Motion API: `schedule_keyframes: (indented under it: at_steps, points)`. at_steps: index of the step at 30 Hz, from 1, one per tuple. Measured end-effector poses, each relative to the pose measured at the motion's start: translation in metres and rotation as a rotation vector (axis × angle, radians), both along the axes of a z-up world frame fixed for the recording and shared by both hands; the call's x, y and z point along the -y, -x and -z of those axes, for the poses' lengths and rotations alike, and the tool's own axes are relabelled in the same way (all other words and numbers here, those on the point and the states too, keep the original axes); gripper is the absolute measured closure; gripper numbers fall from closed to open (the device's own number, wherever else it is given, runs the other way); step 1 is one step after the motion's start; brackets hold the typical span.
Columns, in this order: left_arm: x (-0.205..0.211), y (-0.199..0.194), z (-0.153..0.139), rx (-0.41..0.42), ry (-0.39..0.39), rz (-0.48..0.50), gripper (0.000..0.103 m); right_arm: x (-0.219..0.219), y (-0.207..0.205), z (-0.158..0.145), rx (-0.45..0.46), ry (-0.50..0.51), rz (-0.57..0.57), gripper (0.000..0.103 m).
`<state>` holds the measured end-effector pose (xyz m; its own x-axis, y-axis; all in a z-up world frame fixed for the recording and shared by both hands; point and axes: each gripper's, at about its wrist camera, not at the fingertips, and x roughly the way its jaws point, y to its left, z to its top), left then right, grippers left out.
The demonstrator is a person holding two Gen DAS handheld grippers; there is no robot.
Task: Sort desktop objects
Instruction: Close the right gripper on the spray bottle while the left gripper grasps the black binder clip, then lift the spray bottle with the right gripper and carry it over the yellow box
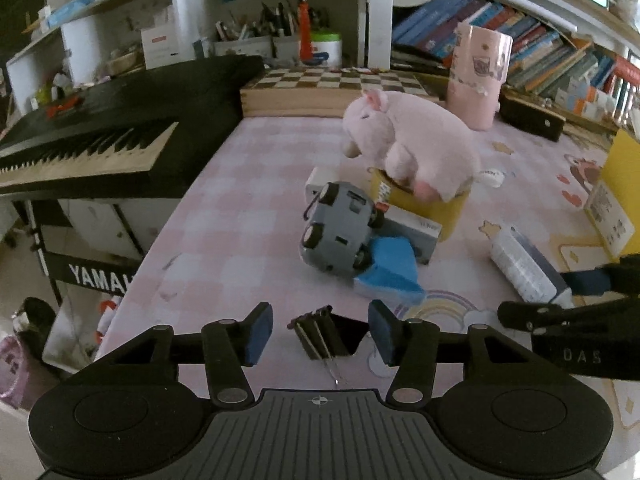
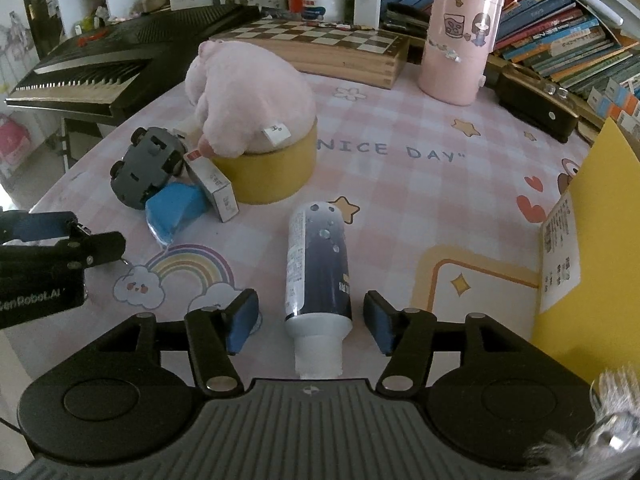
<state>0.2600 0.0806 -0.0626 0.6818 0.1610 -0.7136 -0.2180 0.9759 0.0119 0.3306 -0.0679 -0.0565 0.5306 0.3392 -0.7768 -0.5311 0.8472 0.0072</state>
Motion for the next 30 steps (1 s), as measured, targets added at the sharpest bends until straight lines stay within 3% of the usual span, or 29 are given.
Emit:
schedule_keyframes:
  at_steps: [9, 10, 12, 13, 14, 15, 18, 26, 30]
  points:
    - [0.001, -0.004, 0.012, -0.032, 0.017, 0.024, 0.045, -0.006, -0.006, 0.000, -0.003, -0.003, 0.008, 0.044]
    - [0.000, -0.004, 0.012, -0.029, 0.024, 0.023, 0.047, -0.007, -0.007, 0.000, -0.003, -0.005, 0.011, 0.044]
    - [-0.003, -0.003, 0.011, -0.021, 0.039, 0.022, 0.062, -0.008, -0.009, 0.000, -0.003, -0.010, 0.019, 0.044]
    - [-0.003, -0.003, 0.011, -0.021, 0.042, 0.022, 0.071, -0.008, -0.010, 0.000, 0.000, -0.008, 0.021, 0.048]
    - [-0.004, -0.002, 0.010, -0.023, 0.048, 0.025, 0.077, -0.009, -0.010, 0.000, 0.007, -0.008, 0.021, 0.060]
    - [-0.006, -0.002, 0.009, -0.029, 0.061, 0.029, 0.078, -0.009, -0.010, -0.001, 0.015, -0.011, 0.018, 0.073]
    - [-0.011, 0.001, 0.003, -0.019, 0.121, 0.040, 0.084, -0.006, -0.014, -0.003, -0.002, -0.030, 0.032, 0.073]
    - [0.008, 0.016, -0.024, 0.098, 0.017, 0.182, 0.085, 0.009, -0.002, -0.022, 0.019, -0.098, 0.071, 0.073]
    - [0.010, 0.021, -0.031, 0.119, 0.010, 0.215, 0.085, 0.014, 0.010, -0.031, 0.021, -0.119, 0.084, 0.073]
